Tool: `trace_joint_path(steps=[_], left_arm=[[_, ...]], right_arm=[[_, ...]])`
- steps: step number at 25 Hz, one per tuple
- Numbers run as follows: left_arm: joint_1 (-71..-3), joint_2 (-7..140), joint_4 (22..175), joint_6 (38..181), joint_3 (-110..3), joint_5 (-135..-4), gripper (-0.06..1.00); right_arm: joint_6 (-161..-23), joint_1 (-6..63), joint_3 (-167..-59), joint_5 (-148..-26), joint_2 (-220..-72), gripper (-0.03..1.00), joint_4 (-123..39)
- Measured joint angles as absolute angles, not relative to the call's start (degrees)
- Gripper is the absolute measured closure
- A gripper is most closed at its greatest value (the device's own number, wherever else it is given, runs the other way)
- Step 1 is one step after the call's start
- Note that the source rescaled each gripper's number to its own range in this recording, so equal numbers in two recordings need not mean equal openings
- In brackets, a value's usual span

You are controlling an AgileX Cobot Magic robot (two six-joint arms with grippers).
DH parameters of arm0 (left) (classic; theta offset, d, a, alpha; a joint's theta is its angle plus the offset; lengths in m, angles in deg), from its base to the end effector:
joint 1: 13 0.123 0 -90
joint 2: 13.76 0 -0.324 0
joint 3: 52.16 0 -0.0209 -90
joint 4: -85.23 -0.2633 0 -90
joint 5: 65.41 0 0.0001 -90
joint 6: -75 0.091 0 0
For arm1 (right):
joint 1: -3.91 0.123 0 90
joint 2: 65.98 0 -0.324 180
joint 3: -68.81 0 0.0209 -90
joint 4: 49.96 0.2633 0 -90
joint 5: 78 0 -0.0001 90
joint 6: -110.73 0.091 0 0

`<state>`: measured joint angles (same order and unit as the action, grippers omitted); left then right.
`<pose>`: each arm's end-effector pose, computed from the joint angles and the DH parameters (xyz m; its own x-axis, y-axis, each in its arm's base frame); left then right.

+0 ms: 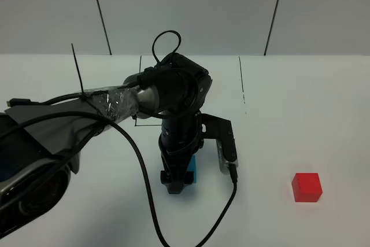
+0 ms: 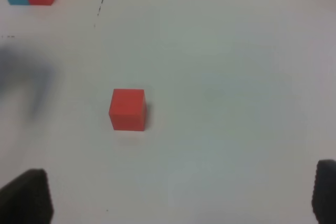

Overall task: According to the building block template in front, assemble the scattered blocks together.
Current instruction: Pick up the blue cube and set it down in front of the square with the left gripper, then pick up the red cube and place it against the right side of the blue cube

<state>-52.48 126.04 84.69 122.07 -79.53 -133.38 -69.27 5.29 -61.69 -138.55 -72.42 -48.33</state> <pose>0.3850 -0.3161 0.1600 -0.0566 0.9983 0.0111 0.9984 0.0566 0.0008 -0.0342 0.0014 0.2835 -0.4464 0.0032 -0.8948 -0.0400 0.9989 0.0236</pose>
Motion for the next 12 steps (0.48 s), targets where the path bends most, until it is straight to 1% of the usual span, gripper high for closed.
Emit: trace_joint_path(steps=[2,3,8,10,12], left_arm=[[-52.48,124.41,84.69,121.32,-79.53,-133.67,-0.03],[-52.48,123.27,84.69,120.48,-79.53,-133.67,-0.05],[-51.74,116.61,84.42,111.42,-79.53,-133.67,-0.04],[-49.40,114.06,84.42,108.97,-79.18,-133.58,-0.03],[-45.44,111.08,84.48,106.38,-77.58,-133.04,-0.02]], right_arm=[[-69.27,5.29,-61.69,-138.55,-72.42,-0.03,-48.33],[-69.27,5.29,-61.69,-138.55,-72.42,-0.03,-48.33],[-69.27,5.29,-61.69,-138.55,-72.42,-0.03,-48.33],[-69.27,5.29,-61.69,-138.55,-72.42,-0.03,-48.33],[-69.27,5.29,-61.69,-138.55,-72.42,-0.03,-48.33]])
